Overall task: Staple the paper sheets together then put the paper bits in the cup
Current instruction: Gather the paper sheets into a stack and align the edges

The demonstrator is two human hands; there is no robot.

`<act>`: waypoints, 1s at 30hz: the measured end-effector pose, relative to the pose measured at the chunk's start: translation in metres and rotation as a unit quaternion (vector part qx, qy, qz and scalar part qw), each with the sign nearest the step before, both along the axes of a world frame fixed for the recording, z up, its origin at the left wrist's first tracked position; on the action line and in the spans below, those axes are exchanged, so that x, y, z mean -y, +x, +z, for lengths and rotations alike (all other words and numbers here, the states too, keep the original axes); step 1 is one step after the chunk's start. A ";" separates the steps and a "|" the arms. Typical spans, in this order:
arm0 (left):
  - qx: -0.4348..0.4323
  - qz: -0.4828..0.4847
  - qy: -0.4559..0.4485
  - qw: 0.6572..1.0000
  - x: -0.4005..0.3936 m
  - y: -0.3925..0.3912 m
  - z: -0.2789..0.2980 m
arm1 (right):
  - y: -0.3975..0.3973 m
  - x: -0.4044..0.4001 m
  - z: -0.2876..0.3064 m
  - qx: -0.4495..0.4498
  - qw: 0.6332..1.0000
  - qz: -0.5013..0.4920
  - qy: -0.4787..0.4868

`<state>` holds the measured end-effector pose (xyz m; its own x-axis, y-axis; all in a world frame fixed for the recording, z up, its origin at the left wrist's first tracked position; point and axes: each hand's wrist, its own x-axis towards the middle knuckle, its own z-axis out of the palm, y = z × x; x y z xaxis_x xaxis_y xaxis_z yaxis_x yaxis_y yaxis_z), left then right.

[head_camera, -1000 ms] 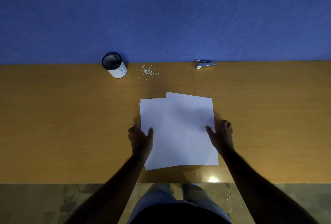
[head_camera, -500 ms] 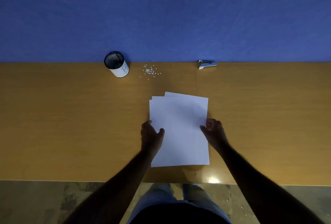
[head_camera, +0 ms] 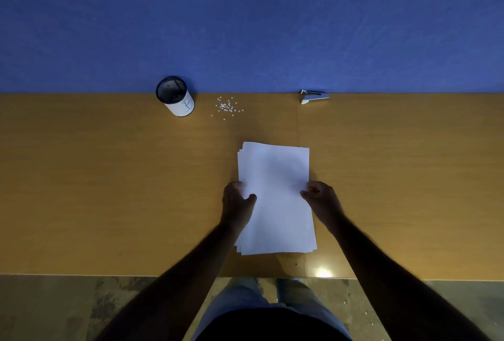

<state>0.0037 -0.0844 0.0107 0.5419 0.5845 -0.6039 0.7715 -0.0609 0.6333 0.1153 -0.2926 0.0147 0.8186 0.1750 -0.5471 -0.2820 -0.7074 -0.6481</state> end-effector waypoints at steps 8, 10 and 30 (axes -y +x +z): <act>0.031 0.080 -0.142 0.986 0.001 0.026 0.005 | -0.006 -0.002 0.009 0.019 0.999 0.028 0.012; 0.050 0.096 -0.184 0.977 0.009 0.032 0.009 | -0.005 -0.002 0.009 0.019 0.999 0.033 0.016; 0.068 -0.171 -0.015 0.983 -0.023 0.015 0.028 | 0.000 0.003 0.008 0.019 0.999 0.019 0.028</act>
<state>0.0186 -0.0612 0.0386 0.7803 0.3375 -0.5266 0.6174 -0.2813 0.7346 0.1152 -0.2953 0.0226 0.8308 0.2350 -0.5045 -0.2306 -0.6797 -0.6963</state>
